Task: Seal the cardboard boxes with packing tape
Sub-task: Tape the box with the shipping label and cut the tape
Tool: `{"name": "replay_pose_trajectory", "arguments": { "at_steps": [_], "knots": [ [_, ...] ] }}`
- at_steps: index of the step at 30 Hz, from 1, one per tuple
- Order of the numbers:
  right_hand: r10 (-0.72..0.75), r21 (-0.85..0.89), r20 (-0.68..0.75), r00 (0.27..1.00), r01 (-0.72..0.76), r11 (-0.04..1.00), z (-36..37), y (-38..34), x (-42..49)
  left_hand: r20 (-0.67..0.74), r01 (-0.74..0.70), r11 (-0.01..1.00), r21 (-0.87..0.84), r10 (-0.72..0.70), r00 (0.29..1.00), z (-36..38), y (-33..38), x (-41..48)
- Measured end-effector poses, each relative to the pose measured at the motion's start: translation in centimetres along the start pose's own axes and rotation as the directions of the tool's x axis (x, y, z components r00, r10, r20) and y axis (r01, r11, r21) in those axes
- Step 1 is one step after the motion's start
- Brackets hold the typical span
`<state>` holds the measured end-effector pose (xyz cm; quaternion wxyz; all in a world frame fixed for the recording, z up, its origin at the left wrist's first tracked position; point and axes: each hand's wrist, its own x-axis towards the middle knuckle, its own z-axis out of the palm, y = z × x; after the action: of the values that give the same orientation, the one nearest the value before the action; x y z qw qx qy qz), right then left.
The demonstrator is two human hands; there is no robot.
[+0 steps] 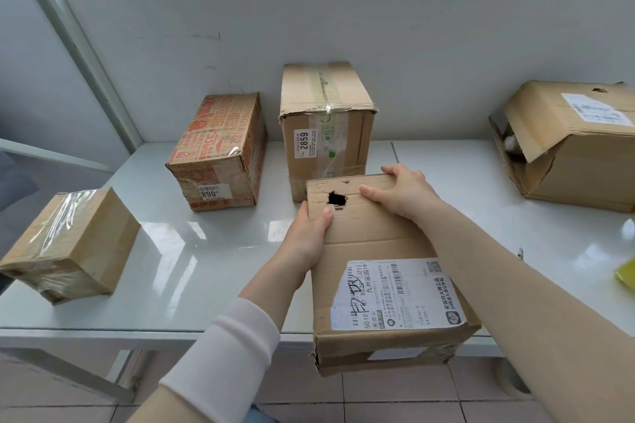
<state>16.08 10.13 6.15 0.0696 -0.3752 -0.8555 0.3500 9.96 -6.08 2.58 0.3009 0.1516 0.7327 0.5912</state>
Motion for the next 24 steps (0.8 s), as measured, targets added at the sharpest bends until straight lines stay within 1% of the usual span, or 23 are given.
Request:
{"name": "replay_pose_trajectory", "arguments": {
  "at_steps": [2, 3, 5, 6, 8, 10, 11, 12, 14, 16, 17, 19, 22, 24],
  "knots": [
    [-0.031, 0.045, 0.009, 0.999, 0.030, 0.999, -0.6, 0.0, -0.8, -0.005, -0.028, 0.985, 0.169, 0.029, 1.000, -0.2, 0.5, -0.1],
    [-0.057, 0.073, -0.006, 0.998, 0.058, 0.996, -1.0, 0.1, -1.3, -0.015, -0.034, 0.961, 0.276, 0.040, 0.999, -0.2, 0.9, -0.2],
    [-0.099, 0.096, -0.089, 0.991, 0.108, 0.990, -1.9, 0.5, -2.5, -0.080, -0.049, 0.877, 0.477, 0.099, 0.992, -0.3, 1.9, -0.1],
    [-0.110, 0.082, -0.143, 0.984, 0.123, 0.989, -2.4, 1.0, -3.1, -0.106, -0.066, 0.829, 0.556, 0.150, 0.983, -0.2, 2.5, 0.0],
    [-0.150, -0.002, -0.239, 0.959, 0.154, 0.988, -3.6, 2.4, -4.5, -0.094, -0.140, 0.707, 0.694, 0.282, 0.955, 0.6, 4.1, -0.7],
    [-0.193, -0.110, -0.301, 0.934, 0.167, 0.980, -5.0, 4.4, -6.0, -0.003, -0.249, 0.523, 0.815, 0.434, 0.901, 2.2, 5.6, -1.6],
    [-0.207, -0.175, -0.327, 0.922, 0.156, 0.972, -5.9, 5.6, -6.7, 0.057, -0.294, 0.432, 0.853, 0.482, 0.874, 3.4, 6.3, -2.1],
    [-0.213, -0.236, -0.353, 0.911, 0.134, 0.962, -6.8, 7.0, -7.6, 0.124, -0.341, 0.346, 0.874, 0.521, 0.845, 4.9, 6.9, -2.6],
    [-0.202, -0.315, -0.407, 0.891, 0.070, 0.946, -9.1, 10.2, -9.3, 0.279, -0.440, 0.190, 0.877, 0.545, 0.791, 8.9, 7.9, -3.4],
    [-0.157, -0.337, -0.463, 0.872, -0.009, 0.942, -11.5, 13.9, -11.0, 0.416, -0.522, 0.063, 0.851, 0.525, 0.743, 13.5, 8.4, -3.9],
    [-0.121, -0.325, -0.494, 0.861, -0.053, 0.944, -12.7, 15.8, -11.9, 0.467, -0.552, 0.016, 0.834, 0.512, 0.721, 15.9, 8.5, -4.0],
    [-0.041, -0.278, -0.556, 0.830, -0.140, 0.950, -14.8, 19.6, -13.3, 0.550, -0.613, -0.040, 0.789, 0.492, 0.675, 20.7, 8.2, -4.2],
    [0.063, -0.236, -0.600, 0.798, -0.252, 0.939, -17.0, 24.5, -14.5, 0.626, -0.682, -0.049, 0.730, 0.448, 0.638, 27.2, 7.4, -4.4],
    [0.129, -0.231, -0.585, 0.801, -0.317, 0.920, -17.8, 27.1, -14.5, 0.668, -0.716, -0.055, 0.696, 0.413, 0.618, 30.9, 6.8, -4.3]
  ]
}}
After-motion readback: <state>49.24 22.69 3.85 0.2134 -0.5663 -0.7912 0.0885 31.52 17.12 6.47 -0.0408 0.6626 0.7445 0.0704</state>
